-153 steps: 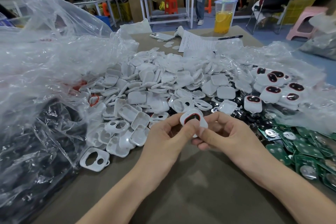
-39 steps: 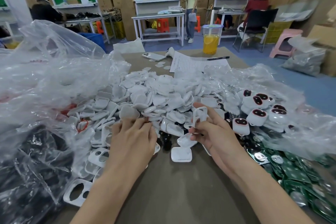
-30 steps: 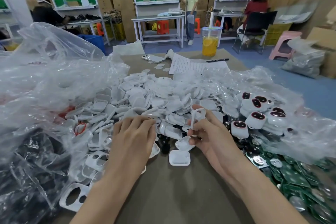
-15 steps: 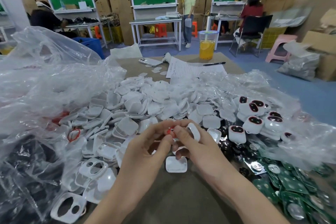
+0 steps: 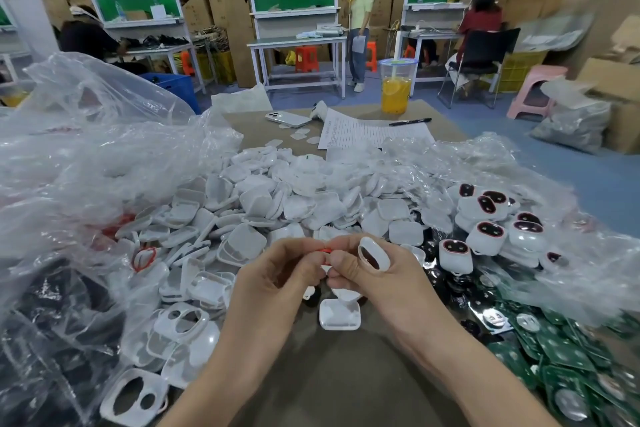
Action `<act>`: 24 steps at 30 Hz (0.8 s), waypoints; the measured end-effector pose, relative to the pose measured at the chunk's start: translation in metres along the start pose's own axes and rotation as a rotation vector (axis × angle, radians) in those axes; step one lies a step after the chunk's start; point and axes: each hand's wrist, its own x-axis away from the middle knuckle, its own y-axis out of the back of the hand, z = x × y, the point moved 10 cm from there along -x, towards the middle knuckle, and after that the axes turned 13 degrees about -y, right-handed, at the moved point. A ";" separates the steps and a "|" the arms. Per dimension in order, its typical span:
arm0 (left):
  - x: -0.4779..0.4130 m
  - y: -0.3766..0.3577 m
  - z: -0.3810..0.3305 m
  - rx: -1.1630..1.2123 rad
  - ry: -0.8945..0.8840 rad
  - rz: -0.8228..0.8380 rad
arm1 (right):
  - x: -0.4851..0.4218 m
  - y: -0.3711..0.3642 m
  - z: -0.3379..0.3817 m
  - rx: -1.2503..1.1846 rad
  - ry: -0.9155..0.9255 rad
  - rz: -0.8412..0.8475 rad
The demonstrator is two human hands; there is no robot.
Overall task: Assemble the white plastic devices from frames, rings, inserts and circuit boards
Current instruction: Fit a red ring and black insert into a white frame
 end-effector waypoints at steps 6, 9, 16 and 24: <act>0.001 0.002 0.014 0.155 0.098 -0.015 | -0.001 0.001 -0.001 0.003 -0.030 -0.009; 0.002 0.000 0.023 0.234 0.174 -0.019 | -0.001 0.002 -0.002 0.006 -0.035 -0.006; 0.005 0.000 0.005 0.013 0.072 0.057 | -0.004 -0.002 -0.006 -0.096 -0.055 0.041; 0.003 0.002 -0.015 -0.198 -0.116 0.077 | -0.002 -0.004 -0.005 -0.172 -0.090 0.071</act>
